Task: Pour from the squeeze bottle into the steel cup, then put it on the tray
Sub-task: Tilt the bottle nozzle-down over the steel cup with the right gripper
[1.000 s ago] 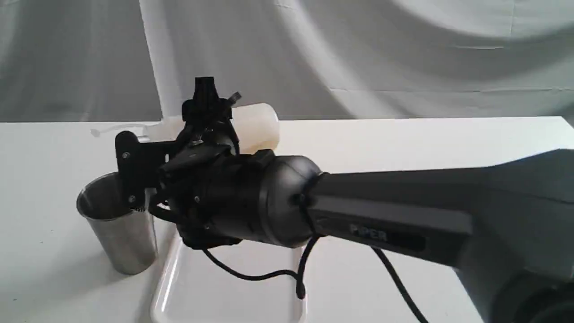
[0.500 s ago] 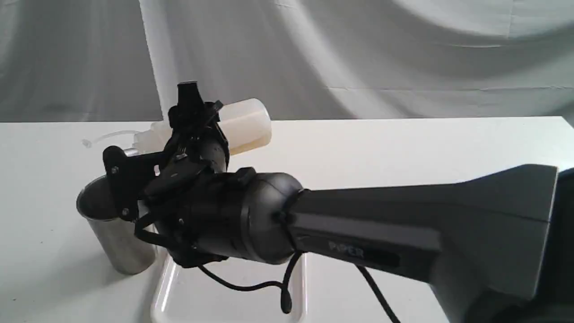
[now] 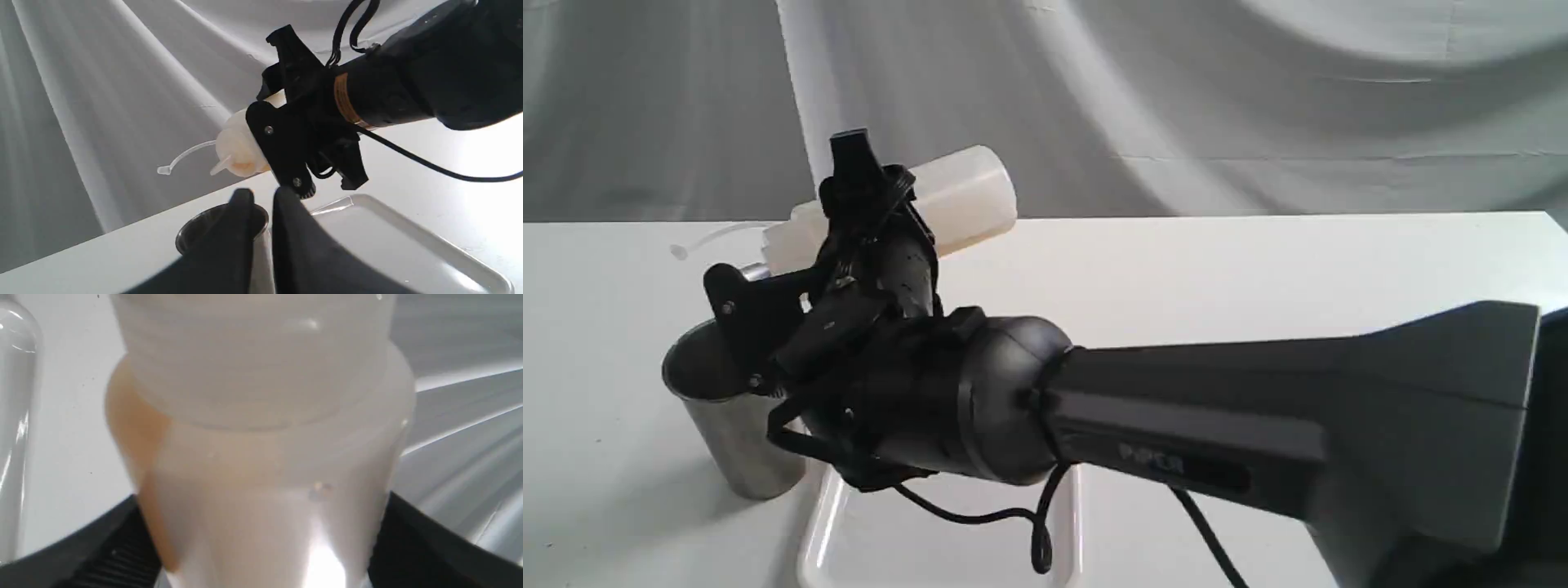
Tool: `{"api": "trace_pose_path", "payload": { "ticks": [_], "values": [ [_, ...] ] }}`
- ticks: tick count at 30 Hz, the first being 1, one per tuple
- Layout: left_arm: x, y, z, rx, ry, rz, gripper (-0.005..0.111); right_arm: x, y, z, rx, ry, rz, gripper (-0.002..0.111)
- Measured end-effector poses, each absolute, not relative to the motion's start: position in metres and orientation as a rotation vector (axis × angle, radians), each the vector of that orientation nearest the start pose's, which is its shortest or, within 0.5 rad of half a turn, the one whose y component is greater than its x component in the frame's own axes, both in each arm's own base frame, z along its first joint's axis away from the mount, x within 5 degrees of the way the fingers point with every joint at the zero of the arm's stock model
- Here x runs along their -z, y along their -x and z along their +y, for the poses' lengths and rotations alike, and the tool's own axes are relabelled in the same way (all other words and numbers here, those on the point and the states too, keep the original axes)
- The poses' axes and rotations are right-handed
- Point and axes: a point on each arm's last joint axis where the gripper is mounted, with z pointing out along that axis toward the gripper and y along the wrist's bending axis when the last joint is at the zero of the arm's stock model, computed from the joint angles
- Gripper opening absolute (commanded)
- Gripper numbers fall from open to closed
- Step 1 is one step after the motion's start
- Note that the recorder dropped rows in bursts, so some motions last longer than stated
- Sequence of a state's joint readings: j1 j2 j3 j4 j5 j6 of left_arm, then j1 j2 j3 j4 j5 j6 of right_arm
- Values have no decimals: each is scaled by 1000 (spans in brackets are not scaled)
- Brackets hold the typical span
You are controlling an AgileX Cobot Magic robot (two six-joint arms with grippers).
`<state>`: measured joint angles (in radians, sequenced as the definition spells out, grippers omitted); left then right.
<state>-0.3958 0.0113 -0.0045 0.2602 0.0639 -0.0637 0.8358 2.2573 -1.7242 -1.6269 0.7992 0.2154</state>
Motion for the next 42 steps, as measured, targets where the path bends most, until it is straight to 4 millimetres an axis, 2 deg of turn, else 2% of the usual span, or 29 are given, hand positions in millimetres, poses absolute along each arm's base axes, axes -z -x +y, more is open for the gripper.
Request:
{"api": "trace_pose_path", "payload": {
  "ticks": [17, 42],
  "values": [
    [-208, -53, -21, 145, -441, 1490, 8, -210, -387, 329, 1353, 1659, 1144, 44],
    [-208, -53, -21, 145, -441, 1490, 8, -211, -387, 328, 1419, 1701, 1092, 44]
  ]
}}
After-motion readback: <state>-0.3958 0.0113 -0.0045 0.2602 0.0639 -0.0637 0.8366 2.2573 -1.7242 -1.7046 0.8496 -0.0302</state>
